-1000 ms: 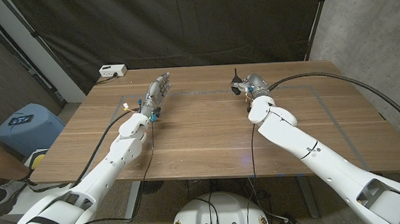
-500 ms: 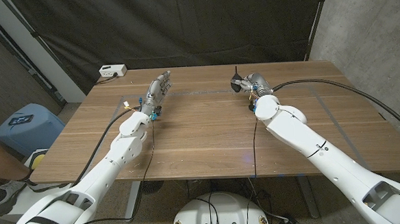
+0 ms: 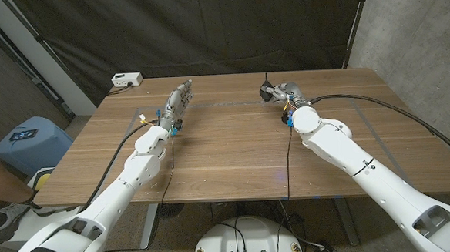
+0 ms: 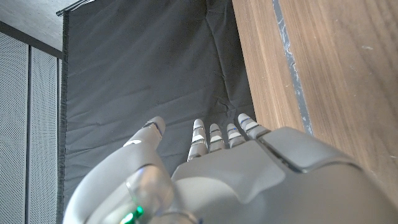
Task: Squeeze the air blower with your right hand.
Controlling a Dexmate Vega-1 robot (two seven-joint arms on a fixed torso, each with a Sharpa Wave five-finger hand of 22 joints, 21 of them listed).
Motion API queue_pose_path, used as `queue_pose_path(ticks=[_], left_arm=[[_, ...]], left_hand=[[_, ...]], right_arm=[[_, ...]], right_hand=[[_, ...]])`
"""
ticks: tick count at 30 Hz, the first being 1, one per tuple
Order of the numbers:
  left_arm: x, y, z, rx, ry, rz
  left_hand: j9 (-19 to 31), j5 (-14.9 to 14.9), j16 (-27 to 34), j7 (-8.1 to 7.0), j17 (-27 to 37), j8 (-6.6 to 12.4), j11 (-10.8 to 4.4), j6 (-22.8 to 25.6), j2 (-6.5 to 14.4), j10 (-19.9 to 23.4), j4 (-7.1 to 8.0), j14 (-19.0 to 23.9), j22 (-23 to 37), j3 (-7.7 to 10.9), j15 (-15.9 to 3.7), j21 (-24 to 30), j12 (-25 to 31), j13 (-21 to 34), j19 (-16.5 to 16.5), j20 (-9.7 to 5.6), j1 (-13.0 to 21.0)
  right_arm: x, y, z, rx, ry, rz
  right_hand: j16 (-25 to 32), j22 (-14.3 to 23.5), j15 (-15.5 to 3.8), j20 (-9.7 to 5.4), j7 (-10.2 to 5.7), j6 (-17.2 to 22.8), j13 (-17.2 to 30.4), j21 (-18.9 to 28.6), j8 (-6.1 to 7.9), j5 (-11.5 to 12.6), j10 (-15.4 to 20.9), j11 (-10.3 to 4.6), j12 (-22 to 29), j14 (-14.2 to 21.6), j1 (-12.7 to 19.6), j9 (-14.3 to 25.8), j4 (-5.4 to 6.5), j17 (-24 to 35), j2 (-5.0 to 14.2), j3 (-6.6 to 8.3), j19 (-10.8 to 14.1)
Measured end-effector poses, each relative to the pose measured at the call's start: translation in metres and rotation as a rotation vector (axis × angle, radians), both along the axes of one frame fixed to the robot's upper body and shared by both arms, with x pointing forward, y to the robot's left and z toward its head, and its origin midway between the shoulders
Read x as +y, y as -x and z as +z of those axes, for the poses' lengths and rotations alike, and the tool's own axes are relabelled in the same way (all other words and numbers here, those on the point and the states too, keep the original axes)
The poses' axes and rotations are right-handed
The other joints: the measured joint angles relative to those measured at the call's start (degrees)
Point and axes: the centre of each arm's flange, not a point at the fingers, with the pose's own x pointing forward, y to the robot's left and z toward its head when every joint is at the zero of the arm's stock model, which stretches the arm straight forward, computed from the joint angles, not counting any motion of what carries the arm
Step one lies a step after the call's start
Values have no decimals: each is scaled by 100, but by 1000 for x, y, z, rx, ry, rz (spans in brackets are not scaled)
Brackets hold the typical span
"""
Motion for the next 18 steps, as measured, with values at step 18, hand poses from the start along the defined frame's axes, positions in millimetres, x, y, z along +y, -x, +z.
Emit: queue_pose_path(ticks=[18], left_arm=[[0, 3, 1, 1, 1, 8]], left_hand=[[-1, 0, 0, 0, 0, -27, 0, 0, 0, 0, 0, 0, 0, 0, 0, 0, 0, 0, 0, 0, 0]], right_arm=[[-3, -9, -3, 6, -129, 84]], right_hand=[[-1, 0, -60, -45, -36, 87, -9, 0, 39, 0, 62, -61, 54, 120, 0, 6, 0, 26, 0, 0, -20]])
